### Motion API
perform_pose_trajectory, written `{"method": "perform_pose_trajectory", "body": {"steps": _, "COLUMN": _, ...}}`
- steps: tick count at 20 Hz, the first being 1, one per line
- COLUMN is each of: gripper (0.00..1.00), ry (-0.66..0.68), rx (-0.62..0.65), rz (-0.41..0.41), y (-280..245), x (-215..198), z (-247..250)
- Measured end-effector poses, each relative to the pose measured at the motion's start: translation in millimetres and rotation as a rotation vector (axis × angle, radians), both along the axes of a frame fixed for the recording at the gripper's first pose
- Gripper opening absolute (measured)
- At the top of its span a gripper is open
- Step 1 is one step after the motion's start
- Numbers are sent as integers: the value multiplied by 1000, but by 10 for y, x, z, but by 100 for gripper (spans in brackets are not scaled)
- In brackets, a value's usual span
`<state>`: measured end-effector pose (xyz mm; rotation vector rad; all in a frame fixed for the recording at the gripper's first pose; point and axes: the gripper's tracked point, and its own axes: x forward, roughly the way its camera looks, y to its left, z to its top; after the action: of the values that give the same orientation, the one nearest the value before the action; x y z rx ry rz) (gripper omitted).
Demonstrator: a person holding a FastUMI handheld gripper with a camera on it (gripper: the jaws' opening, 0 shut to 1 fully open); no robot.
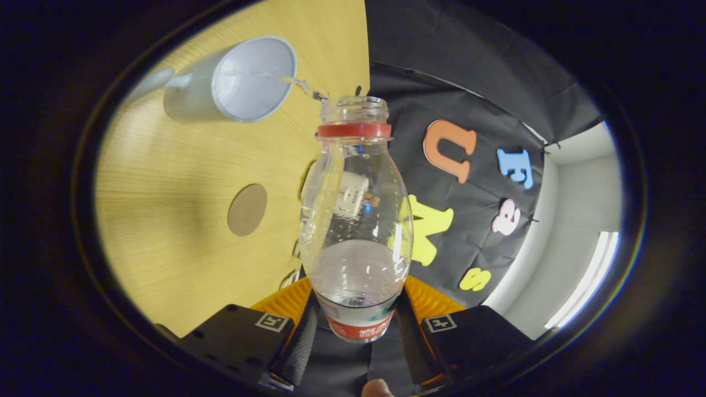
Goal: Take the bottle from table, then pour the juice into the cup, finally place the bottle on the coaster
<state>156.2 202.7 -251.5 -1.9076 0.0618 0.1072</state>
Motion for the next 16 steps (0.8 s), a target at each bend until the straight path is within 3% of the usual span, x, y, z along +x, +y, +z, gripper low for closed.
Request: {"method": "perform_pose_trajectory", "body": {"steps": 16, "gripper": 75, "ry": -18, "rx": -66, "rz": 8, "y": 53, "x": 45, "z": 125}}
